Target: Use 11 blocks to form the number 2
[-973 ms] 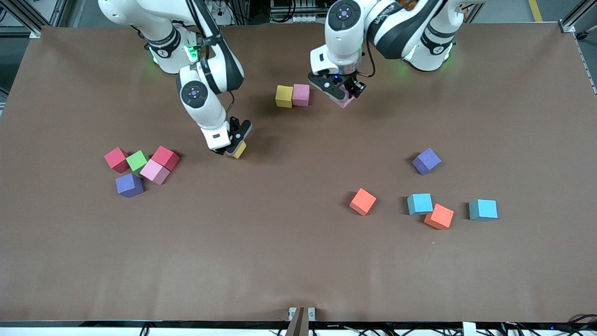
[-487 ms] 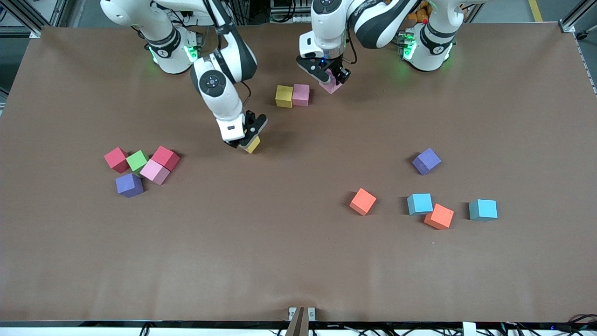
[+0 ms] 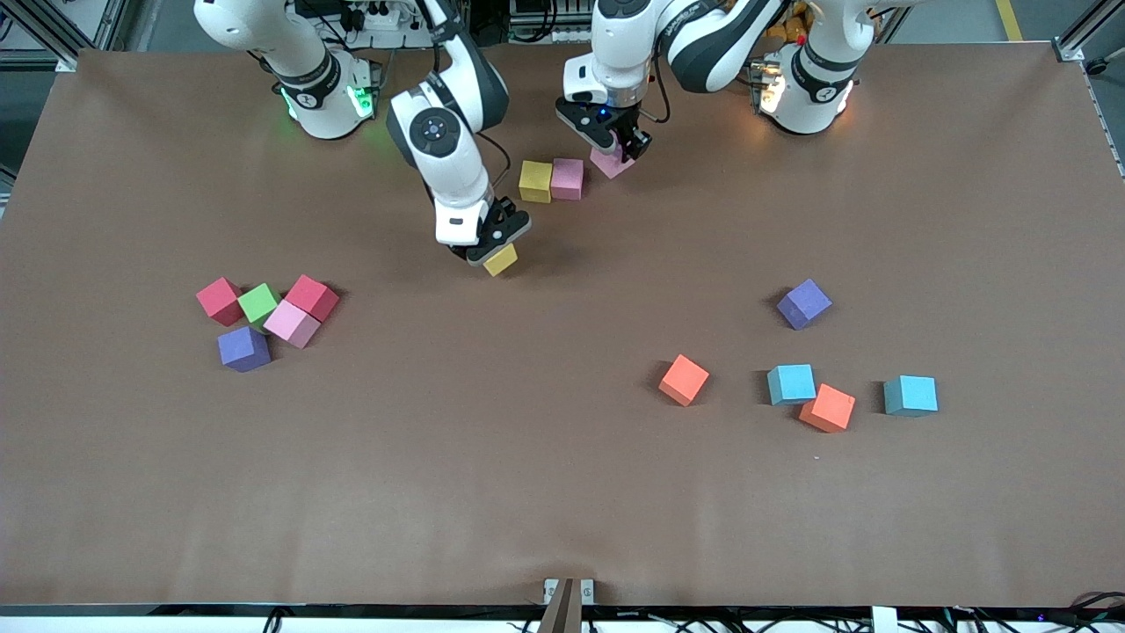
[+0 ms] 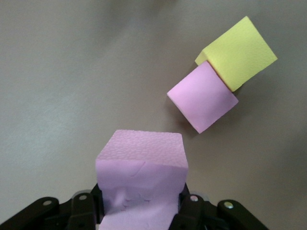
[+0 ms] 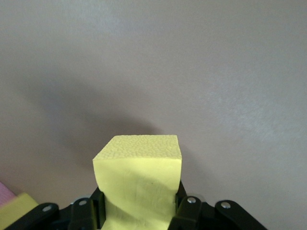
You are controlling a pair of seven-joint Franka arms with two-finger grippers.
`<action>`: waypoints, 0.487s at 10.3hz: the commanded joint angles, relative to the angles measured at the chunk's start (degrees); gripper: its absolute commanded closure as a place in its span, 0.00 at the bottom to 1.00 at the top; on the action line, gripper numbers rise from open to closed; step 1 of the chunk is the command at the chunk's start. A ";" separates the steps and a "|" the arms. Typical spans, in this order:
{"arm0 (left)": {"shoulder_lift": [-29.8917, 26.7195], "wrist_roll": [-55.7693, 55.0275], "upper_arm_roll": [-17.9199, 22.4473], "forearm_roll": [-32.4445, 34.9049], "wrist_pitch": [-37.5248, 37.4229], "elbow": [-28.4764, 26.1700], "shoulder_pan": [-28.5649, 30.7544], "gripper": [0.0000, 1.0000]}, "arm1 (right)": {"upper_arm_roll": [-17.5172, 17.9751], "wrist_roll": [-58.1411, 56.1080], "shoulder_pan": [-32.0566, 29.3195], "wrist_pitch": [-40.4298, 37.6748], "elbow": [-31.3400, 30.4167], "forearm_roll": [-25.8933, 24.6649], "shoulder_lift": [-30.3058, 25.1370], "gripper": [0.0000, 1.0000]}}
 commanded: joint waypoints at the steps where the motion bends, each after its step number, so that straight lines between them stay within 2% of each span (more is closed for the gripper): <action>1: -1.67 5.42 -0.39 -1.23 2.98 -2.25 -0.26 1.00 | -0.50 11.89 1.91 -2.61 3.03 0.31 1.20 0.68; 3: -1.50 9.91 -0.39 -0.97 2.98 -1.90 -0.26 1.00 | -0.67 13.62 1.22 -3.31 3.48 0.22 1.21 0.68; 5: -0.71 14.75 -0.39 -0.36 2.98 -1.37 -0.35 1.00 | -0.67 14.14 -2.38 -4.10 3.48 0.22 1.21 0.68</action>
